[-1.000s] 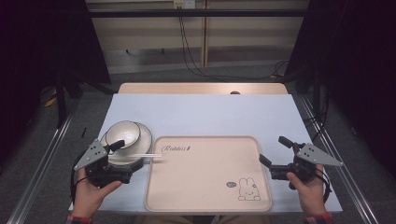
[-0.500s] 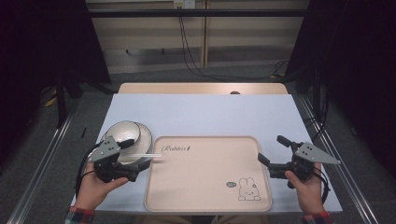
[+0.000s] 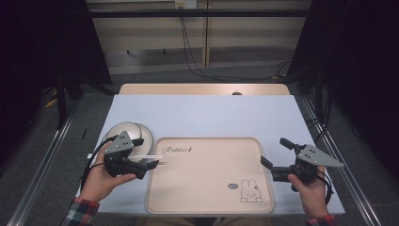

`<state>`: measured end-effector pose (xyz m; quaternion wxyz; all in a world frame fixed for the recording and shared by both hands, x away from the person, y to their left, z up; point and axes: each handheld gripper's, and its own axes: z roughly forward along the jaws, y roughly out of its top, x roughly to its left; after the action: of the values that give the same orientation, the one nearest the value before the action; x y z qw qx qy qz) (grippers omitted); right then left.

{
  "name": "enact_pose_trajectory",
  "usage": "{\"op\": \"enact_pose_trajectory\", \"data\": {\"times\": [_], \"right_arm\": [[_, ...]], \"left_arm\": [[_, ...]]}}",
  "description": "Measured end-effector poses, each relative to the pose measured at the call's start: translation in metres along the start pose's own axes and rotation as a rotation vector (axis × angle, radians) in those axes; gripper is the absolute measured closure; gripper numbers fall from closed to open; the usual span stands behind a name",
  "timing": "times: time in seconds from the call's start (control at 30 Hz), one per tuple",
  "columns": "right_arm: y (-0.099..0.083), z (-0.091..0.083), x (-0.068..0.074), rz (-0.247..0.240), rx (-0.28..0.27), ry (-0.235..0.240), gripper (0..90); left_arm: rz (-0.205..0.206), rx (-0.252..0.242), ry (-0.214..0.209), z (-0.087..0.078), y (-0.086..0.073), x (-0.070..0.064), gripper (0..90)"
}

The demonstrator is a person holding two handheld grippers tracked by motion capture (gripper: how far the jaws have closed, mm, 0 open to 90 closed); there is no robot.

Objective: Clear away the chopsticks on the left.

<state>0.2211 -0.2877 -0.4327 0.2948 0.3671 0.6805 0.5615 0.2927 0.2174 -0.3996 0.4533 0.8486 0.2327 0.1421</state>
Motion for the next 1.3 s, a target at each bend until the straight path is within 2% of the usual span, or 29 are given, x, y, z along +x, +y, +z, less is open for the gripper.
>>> {"op": "enact_pose_trajectory", "data": {"times": [0.23, 0.43, 0.47, 0.5, 0.7, 0.8, 0.9, 1.03, 1.13, 1.2, 1.3], "right_arm": [[0.000, -0.001, 0.002, 0.007, 0.000, 0.002, 2.3], [0.000, -0.003, 0.001, 0.007, 0.002, 0.002, 2.4], [0.000, -0.003, 0.001, 0.003, -0.002, 0.003, 2.3], [0.000, -0.003, 0.001, 0.006, -0.001, 0.003, 2.3], [0.000, -0.002, 0.002, 0.005, 0.005, 0.008, 2.4], [0.000, -0.001, 0.002, 0.007, -0.001, 0.006, 2.4], [0.000, -0.001, 0.002, 0.007, -0.001, 0.006, 2.4], [0.000, -0.001, 0.002, 0.003, 0.002, 0.009, 2.4], [0.000, -0.002, 0.002, 0.004, 0.003, 0.009, 2.5], [0.000, -0.002, 0.002, 0.005, 0.003, 0.011, 2.5], [0.000, -0.002, 0.002, 0.002, 0.002, 0.011, 2.5]], "left_arm": [[0.037, 0.095, -0.027, 0.008, 0.009, -0.002, 11.4], [0.044, 0.132, -0.038, 0.013, 0.011, 0.000, 15.1], [0.040, 0.125, -0.037, 0.015, 0.012, -0.001, 16.0], [0.069, 0.151, -0.042, 0.014, 0.013, 0.000, 16.5], [0.094, 0.191, -0.055, 0.017, 0.018, 0.000, 18.5], [0.130, 0.228, -0.062, 0.019, 0.019, 0.000, 20.2], [0.142, 0.253, -0.068, 0.022, 0.019, 0.000, 20.5], [0.189, 0.290, -0.068, 0.022, 0.022, 0.000, 22.6], [0.181, 0.307, -0.083, 0.022, 0.024, -0.001, 25.0], [0.194, 0.313, -0.095, 0.022, 0.025, 0.000, 25.0], [0.212, 0.349, -0.116, 0.025, 0.024, -0.001, 25.0]]}}
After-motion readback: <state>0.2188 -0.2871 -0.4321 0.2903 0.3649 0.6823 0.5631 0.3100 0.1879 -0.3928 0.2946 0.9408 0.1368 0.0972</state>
